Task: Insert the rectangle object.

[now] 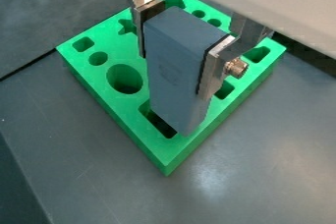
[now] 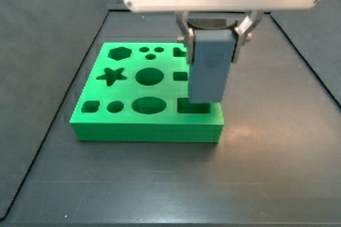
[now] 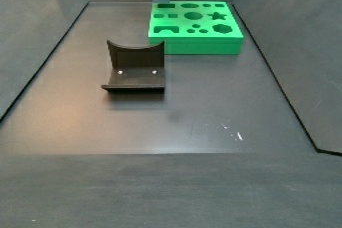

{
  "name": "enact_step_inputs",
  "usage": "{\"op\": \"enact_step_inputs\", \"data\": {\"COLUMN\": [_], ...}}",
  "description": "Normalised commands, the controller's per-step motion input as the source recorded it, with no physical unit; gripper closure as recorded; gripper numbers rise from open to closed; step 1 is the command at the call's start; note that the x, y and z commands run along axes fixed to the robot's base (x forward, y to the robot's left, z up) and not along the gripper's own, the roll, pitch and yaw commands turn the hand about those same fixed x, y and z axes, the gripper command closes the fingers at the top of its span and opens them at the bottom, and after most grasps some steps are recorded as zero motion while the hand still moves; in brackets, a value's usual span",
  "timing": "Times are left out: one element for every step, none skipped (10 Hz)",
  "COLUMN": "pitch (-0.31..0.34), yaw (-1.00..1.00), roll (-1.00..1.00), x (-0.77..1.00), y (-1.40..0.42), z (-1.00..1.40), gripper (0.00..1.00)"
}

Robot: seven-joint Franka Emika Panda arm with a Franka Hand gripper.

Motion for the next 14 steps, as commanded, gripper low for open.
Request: {"op": "enact_step_inputs", "data": {"pitch": [0.0,0.0,-0.01,0.0,0.0,0.0,-0.083,-0.097,-0.036,-0.114,-0.139,-0.123,-0.116,0.0], "yaw": [-0.15,-0.1,-0.01,0.0,0.0,0.0,-0.08,-0.1,0.0,0.0,0.0,0.02,0.0,-0.01], "roll": [0.0,0.0,0.0,0.0,0.0,0.0,0.0,0.02,0.12,0.28,0.34,0.28,0.0,-0.05], "x": [-0.27,-0.32,-0.21,-0.03,0.01,0.18,0.32,0.37,0.14,0.0,-0.11,-0.07,0.0,0.0], "y": [-0.07,-0.08,0.0,0.01,0.02,0.0,-0.02,-0.06,-0.03,-0.11,-0.14,-0.07,0.0,0.05], "z": [-0.12,-0.16,-0.25,-0.29,-0.33,-0.47,-0.74,-0.77,-0.57,-0.55,-0.58,-0.42,-0.1,0.0], "gripper": [1.0,1.0,1.0,1.0,1.0,1.0,1.0,1.0,1.0,1.0,1.0,1.0,1.0,1.0]}}
